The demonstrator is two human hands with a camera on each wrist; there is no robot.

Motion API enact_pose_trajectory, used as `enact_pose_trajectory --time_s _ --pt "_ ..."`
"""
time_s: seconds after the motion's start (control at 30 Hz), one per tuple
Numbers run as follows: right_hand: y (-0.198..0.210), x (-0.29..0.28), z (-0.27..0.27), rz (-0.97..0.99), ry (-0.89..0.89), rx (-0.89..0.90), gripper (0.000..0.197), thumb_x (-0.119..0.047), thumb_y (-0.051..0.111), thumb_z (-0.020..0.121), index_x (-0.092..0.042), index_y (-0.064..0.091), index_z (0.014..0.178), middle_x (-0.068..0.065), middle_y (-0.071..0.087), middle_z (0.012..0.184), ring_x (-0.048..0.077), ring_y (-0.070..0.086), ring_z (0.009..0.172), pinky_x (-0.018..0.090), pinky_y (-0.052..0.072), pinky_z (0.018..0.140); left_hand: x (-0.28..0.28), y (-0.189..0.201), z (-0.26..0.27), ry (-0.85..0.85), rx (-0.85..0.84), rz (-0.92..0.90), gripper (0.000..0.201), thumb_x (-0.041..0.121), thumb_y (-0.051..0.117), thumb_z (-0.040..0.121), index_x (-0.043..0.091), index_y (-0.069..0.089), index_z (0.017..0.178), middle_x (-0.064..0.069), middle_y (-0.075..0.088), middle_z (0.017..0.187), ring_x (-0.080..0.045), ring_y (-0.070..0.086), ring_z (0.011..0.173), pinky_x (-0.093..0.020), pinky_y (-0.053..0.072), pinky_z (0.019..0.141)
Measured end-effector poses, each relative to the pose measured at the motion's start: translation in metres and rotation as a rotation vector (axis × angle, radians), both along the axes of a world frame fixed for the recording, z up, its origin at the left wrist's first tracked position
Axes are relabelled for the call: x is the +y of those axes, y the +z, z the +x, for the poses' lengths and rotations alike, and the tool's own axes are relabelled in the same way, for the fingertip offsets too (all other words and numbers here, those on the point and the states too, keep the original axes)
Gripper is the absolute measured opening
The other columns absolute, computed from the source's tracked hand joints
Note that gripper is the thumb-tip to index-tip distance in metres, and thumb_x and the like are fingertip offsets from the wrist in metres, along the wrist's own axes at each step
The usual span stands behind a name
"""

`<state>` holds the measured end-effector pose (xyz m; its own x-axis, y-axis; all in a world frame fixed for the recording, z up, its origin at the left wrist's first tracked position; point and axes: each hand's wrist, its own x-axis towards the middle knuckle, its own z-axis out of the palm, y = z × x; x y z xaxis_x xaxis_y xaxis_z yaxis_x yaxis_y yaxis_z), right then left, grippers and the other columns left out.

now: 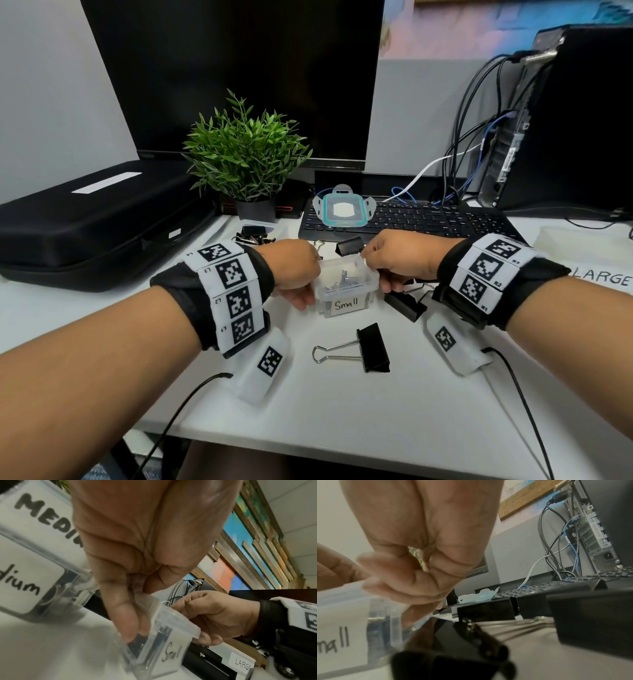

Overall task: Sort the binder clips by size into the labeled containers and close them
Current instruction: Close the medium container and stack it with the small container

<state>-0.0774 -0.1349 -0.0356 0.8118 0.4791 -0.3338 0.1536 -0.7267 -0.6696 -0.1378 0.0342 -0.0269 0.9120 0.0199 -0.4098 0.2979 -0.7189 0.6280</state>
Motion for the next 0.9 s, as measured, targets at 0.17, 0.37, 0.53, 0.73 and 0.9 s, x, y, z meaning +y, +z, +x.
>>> enact_pose_trajectory --time_s 0.17,0.37,0.53,0.73,0.9 --pt "0.000 0.001 -0.001 0.005 -0.016 0.003 0.030 -0.003 0.032 0.096 0.011 0.057 0.104 0.009 0.058 0.053 0.013 0.050 0.034 0.019 0.043 0.040 -0.011 -0.005 0.002 -0.034 -0.029 0.122 0.041 0.004 0.023 0.097 0.014 0.038 0.134 -0.008 0.051 0.071 -0.015 0.051 0.051 -0.019 0.048 0.038" --pt "-0.005 -0.002 -0.006 -0.050 0.005 0.047 0.036 0.014 0.034 0.087 -0.004 0.063 0.099 0.016 0.063 0.073 0.016 0.055 0.046 0.020 0.050 0.043 -0.011 -0.008 0.005 -0.071 -0.057 0.167 0.046 0.003 0.026 0.097 0.020 0.036 0.138 -0.002 0.047 0.075 -0.012 0.050 0.055 -0.018 0.047 0.039" --pt "-0.004 -0.001 -0.007 -0.090 0.060 0.008 0.036 0.014 0.032 0.087 -0.004 0.061 0.100 0.011 0.063 0.069 0.015 0.055 0.046 0.022 0.051 0.047 -0.007 -0.002 0.001 -0.064 0.000 0.118 0.056 0.000 0.019 0.093 0.028 0.034 0.139 -0.007 0.050 0.084 -0.014 0.048 0.052 -0.016 0.046 0.037" --pt "-0.004 -0.001 -0.009 -0.192 0.090 -0.029 0.033 0.010 0.037 0.090 -0.015 0.049 0.071 0.007 0.060 0.060 0.012 0.056 0.040 0.024 0.053 0.048 -0.007 -0.002 -0.005 -0.019 -0.020 0.076 0.054 -0.003 0.023 0.092 0.027 0.044 0.133 -0.010 0.058 0.111 -0.013 0.052 0.058 -0.015 0.049 0.041" --pt "-0.003 0.000 -0.010 -0.255 0.115 -0.057 0.028 0.011 0.034 0.089 -0.004 0.055 0.096 0.008 0.059 0.059 0.015 0.055 0.041 0.027 0.053 0.051 -0.016 0.007 -0.014 -0.140 -0.081 0.391 0.051 -0.004 0.029 0.091 0.014 0.039 0.138 -0.014 0.059 0.113 -0.022 0.062 0.082 -0.024 0.052 0.065"
